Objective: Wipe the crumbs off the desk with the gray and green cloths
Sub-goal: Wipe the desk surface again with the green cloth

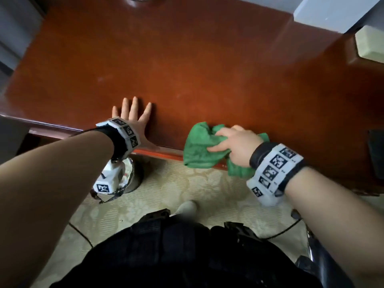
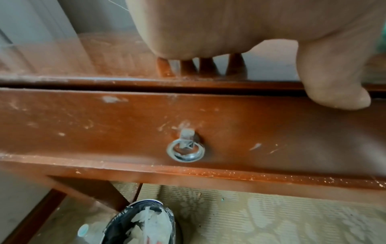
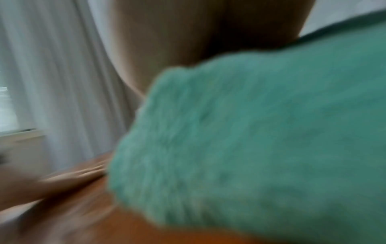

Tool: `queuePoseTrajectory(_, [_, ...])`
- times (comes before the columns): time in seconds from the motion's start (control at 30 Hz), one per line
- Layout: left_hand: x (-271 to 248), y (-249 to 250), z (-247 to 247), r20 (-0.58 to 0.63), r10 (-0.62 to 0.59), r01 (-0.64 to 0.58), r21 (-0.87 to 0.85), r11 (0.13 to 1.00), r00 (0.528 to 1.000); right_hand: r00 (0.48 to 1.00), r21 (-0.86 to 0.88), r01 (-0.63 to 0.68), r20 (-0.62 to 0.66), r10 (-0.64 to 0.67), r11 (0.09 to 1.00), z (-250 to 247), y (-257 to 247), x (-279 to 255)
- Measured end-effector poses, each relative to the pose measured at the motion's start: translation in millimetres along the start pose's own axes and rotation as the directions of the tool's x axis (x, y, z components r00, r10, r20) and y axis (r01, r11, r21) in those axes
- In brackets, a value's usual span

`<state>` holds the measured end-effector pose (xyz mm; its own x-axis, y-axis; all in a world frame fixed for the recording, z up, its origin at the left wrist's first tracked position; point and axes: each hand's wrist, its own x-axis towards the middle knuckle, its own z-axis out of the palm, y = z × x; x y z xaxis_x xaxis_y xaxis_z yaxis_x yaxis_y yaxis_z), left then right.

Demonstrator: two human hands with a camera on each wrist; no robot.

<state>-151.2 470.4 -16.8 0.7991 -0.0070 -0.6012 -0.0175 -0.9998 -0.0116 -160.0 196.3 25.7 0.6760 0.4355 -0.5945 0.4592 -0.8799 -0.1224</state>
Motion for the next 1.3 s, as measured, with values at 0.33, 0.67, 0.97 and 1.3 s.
queuePoseTrajectory(0.33, [9.3,-9.6,8.9,0.000,-0.011,0.011,0.006,1.000,1.000,0.891,0.137,-0.407,-0.160,0.425,0.903,-19.4,-7.5,46.0])
queuePoseTrajectory(0.67, [12.4,-9.9,11.1,-0.022,-0.009,0.010,0.044,0.999,1.000,0.946,-0.037,-0.092,-0.316,0.076,0.995,-38.5,17.1,49.0])
queuePoseTrajectory(0.97, [12.6,-11.7,8.9,0.009,0.000,0.000,0.037,0.999,1.000,0.960,-0.013,-0.117,-0.257,0.110,0.993,-19.8,-24.9,73.3])
queuePoseTrajectory(1.3, [11.7,-9.8,6.1,0.036,-0.021,0.020,0.031,0.999,0.999,0.968,0.083,-0.169,-0.175,0.181,0.982,-58.2,26.3,90.4])
